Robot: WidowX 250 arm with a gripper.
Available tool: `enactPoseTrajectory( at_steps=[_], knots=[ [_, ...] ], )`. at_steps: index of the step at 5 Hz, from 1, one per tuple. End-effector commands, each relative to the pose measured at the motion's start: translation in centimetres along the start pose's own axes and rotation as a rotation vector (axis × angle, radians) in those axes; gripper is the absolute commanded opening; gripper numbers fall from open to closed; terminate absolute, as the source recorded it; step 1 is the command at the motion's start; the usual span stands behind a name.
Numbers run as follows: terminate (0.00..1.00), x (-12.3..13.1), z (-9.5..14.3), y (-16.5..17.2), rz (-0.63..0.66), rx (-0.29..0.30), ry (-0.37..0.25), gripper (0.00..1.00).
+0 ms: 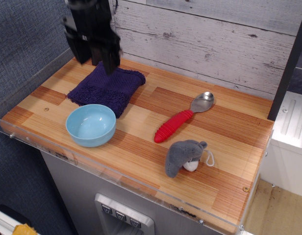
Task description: PICK UP THE PURPLE TOWEL AND PUT ANOTHER SIDE OF THE TABLE
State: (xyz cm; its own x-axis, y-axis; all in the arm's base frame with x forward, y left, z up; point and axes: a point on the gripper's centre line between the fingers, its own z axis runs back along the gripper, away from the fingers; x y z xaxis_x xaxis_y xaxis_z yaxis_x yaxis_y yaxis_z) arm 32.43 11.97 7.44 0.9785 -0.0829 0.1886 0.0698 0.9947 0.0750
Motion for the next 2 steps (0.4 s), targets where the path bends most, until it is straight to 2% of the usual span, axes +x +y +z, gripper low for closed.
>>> enactPoseTrajectory(
  at_steps=[1,2],
  knots=[
    [0.00,-0.2,-3.8,1.2,0.066,-0.026,-0.005,1.00],
    [0.00,0.4,-5.4,1.8,0.088,-0.012,-0.019,1.00]
  ],
)
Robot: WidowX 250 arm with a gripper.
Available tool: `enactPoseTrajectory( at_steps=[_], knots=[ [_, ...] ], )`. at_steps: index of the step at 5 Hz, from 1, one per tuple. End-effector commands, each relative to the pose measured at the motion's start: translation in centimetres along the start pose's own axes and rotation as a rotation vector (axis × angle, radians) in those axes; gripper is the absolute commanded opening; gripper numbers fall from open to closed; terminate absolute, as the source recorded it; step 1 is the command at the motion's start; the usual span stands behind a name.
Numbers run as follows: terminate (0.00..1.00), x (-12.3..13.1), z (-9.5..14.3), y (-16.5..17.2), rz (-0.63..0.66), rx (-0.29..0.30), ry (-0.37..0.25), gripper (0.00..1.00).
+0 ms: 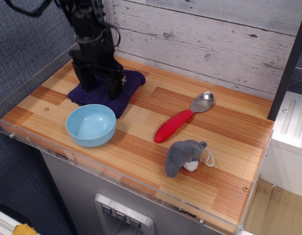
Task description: PICK UP THE PURPLE TOWEL AND PUT ANOTHER SIDE OF THE TABLE
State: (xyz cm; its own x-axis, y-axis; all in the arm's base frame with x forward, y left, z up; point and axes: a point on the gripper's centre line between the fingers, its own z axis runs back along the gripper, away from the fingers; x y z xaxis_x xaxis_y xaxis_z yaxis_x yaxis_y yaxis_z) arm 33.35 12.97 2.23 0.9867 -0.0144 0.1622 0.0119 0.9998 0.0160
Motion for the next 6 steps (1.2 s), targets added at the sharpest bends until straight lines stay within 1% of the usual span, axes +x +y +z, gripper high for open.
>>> enactPoseTrajectory(
  at_steps=[1,2,3,4,5,6],
  knots=[
    [0.00,0.7,-0.8,1.1,0.017,0.041,-0.030,1.00],
    [0.00,0.6,-0.9,0.1,-0.036,0.009,-0.001,1.00],
    [0.00,0.4,-0.8,-1.7,-0.150,-0.050,0.054,1.00],
    [0.00,-0.1,-0.6,-3.6,-0.233,-0.079,0.064,1.00],
    [0.00,-0.5,0.0,-5.6,-0.282,-0.090,0.048,1.00],
    [0.00,-1.3,1.0,-8.1,-0.341,-0.108,0.018,1.00]
  ],
)
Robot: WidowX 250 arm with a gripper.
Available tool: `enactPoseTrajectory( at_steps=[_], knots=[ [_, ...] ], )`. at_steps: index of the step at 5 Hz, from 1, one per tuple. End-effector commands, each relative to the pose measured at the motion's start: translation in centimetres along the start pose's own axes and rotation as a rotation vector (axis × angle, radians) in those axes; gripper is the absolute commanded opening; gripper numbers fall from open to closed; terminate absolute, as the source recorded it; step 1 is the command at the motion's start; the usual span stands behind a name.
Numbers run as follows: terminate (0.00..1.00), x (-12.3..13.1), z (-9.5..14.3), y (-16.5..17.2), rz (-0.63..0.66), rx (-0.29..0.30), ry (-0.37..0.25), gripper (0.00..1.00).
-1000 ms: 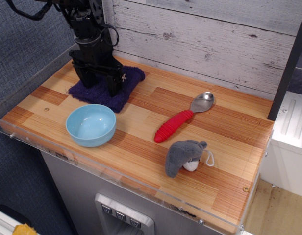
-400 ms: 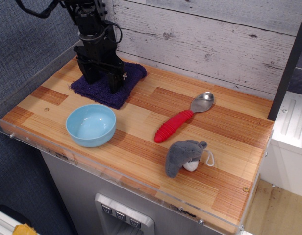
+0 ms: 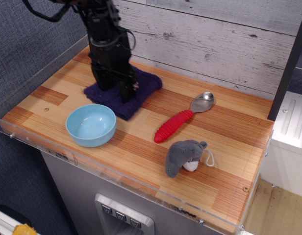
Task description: PICK UP THE PURPLE TOWEL AND PUT ANOTHER SIDE OF THE TABLE
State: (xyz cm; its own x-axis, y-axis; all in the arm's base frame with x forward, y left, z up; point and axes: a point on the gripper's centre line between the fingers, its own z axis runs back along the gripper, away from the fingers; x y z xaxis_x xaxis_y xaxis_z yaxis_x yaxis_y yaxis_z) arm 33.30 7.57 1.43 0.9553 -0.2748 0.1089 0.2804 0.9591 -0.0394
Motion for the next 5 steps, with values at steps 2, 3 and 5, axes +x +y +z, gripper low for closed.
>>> enactPoseTrajectory(
  at_steps=[2,3,5],
  knots=[
    [0.00,-2.5,1.8,-8.8,-0.215,-0.040,-0.056,1.00],
    [0.00,-3.7,2.0,-11.7,-0.296,-0.047,-0.056,1.00],
    [0.00,-4.4,2.5,-14.1,-0.363,-0.040,-0.062,1.00]
  ],
)
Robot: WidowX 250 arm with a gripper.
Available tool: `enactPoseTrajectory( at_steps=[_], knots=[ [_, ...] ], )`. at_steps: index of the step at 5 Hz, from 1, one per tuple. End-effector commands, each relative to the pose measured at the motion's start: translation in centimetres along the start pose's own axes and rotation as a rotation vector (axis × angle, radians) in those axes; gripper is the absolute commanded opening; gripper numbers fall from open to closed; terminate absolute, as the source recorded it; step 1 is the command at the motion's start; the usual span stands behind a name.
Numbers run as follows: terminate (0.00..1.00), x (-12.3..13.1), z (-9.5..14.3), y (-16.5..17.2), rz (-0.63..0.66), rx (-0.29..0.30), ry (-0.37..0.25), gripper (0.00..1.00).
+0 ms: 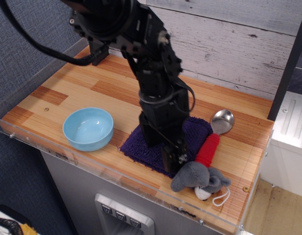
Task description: PICK UP THE PURPLE TOWEL AND PUT ANOTHER SIDE OF THE TABLE
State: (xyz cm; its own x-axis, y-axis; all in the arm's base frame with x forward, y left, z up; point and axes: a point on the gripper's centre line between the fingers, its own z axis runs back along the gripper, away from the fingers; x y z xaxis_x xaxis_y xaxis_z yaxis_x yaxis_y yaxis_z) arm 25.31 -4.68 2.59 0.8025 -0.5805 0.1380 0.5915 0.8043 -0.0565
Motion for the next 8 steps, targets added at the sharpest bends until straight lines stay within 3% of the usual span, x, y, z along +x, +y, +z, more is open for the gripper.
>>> enactPoseTrajectory(
  at_steps=[1,2,5,6,8],
  knots=[
    [0.00,0.0,2.0,0.7,0.010,0.040,-0.075,1.00],
    [0.00,0.5,3.8,2.1,0.067,0.052,-0.125,1.00],
    [0.00,2.0,13.1,4.4,0.184,0.143,-0.367,1.00],
    [0.00,2.1,14.8,4.3,0.190,0.143,-0.412,1.00],
    [0.00,1.7,15.4,4.2,0.176,0.133,-0.438,1.00]
  ],
)
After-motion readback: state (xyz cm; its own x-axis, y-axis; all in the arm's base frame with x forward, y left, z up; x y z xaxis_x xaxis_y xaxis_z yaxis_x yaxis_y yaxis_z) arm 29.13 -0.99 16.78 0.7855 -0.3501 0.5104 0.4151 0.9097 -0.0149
